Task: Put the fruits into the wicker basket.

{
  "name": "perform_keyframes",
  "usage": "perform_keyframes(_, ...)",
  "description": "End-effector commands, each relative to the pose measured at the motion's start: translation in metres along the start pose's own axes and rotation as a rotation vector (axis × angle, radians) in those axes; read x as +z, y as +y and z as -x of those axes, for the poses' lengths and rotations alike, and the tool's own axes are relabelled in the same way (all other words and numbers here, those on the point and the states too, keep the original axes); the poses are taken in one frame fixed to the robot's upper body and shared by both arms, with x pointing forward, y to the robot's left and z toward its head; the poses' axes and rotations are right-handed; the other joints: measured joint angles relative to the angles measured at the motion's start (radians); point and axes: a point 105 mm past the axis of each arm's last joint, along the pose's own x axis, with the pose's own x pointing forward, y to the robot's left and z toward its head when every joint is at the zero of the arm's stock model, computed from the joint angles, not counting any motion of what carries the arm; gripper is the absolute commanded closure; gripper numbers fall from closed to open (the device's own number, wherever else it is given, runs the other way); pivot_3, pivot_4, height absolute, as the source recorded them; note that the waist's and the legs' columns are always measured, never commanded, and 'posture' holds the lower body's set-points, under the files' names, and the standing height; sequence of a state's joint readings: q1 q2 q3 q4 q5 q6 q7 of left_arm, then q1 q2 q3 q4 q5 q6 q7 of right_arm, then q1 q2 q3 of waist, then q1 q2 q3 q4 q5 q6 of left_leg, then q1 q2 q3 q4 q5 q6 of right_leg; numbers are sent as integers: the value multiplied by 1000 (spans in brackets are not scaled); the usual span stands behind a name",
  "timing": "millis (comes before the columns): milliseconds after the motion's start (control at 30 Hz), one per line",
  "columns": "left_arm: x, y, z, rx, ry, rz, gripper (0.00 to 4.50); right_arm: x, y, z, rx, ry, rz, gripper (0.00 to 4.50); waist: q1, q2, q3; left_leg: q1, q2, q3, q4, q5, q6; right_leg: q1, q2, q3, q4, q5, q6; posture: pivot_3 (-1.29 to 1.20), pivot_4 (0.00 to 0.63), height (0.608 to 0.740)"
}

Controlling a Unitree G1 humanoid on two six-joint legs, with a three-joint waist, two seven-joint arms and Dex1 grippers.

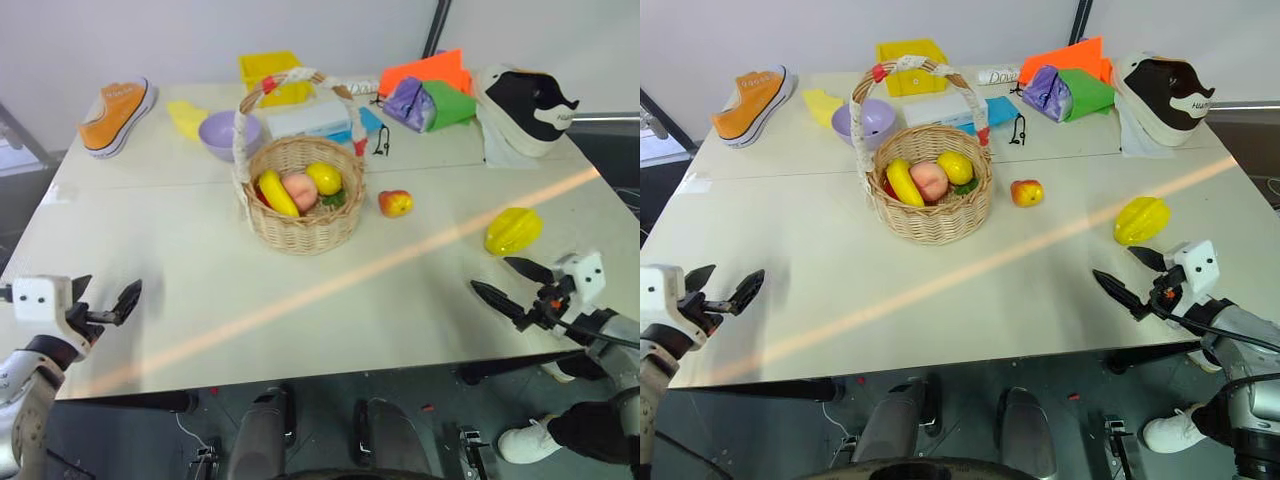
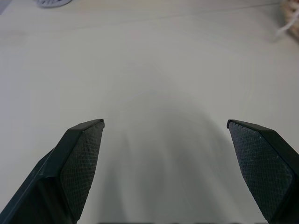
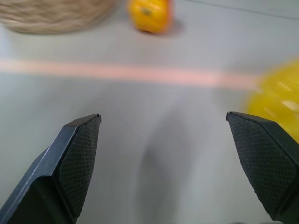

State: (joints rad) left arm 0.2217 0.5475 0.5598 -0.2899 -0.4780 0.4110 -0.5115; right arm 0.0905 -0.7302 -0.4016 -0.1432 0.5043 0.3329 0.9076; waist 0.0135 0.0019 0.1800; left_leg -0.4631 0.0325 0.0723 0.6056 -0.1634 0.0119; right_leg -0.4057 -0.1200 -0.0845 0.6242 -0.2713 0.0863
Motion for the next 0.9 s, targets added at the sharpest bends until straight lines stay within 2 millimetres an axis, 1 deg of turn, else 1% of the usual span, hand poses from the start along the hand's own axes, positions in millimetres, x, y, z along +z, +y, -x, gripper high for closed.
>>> perform_keyframes(33,28,-31,-9,-150,-89,-11,0,31,16,-15,77,-53,82,13,-1,-1,0,0,0,0,0,0,0,0,0,0,0,0,0,0,150,740)
perform_keyframes(133,42,-61,-15,-274,-131,-17,0,43,14,-40,31,-82,116,13,-2,-1,-1,0,0,1,2,0,0,0,0,0,0,1,-1,0,150,740)
perform_keyframes(200,51,-91,-16,-402,-150,-36,0,47,11,-63,-15,-73,160,13,-4,-1,-1,0,1,3,2,0,0,-1,-1,0,0,3,-1,0,150,740)
perform_keyframes(267,56,-111,-15,-482,-157,-52,0,51,9,-81,-45,-89,160,13,-3,-1,-1,0,1,4,3,0,1,-1,0,0,0,3,-1,0,150,740)
perform_keyframes(333,61,-126,-14,-543,-162,-53,0,50,5,-102,-74,-77,159,13,-3,-2,-1,0,2,4,3,0,1,-1,0,0,0,4,-1,0,150,740)
perform_keyframes(400,64,-135,-13,-578,-163,-49,0,48,0,-115,-101,-63,152,13,-1,-2,-1,0,1,6,3,0,1,1,1,0,3,4,-1,0,150,740)
perform_keyframes(467,66,-148,-9,-639,-159,-65,0,46,-1,-132,-102,-52,144,13,0,-1,-1,-1,1,7,5,1,3,0,2,0,6,4,0,0,150,740)
perform_keyframes(533,67,-156,-7,-674,-151,-73,0,46,-2,-144,-104,-48,146,13,-2,-1,0,-1,1,7,6,1,3,1,2,0,6,5,1,0,150,740)
perform_keyframes(667,67,-161,-6,-692,-149,-79,0,51,-18,-168,-182,-43,123,13,-7,-1,0,-1,1,8,8,2,3,1,3,0,6,7,6,0,150,740)
perform_keyframes(833,67,-169,-4,-721,-151,-69,0,47,-21,-184,-187,-30,87,13,-6,-1,0,0,1,8,8,2,3,1,4,1,7,8,7,0,150,740)
perform_keyframes(900,67,-170,-4,-723,-150,-69,0,46,-19,-187,-177,-31,69,13,-6,-1,0,0,1,8,8,2,3,2,4,1,7,9,10,0,150,740)
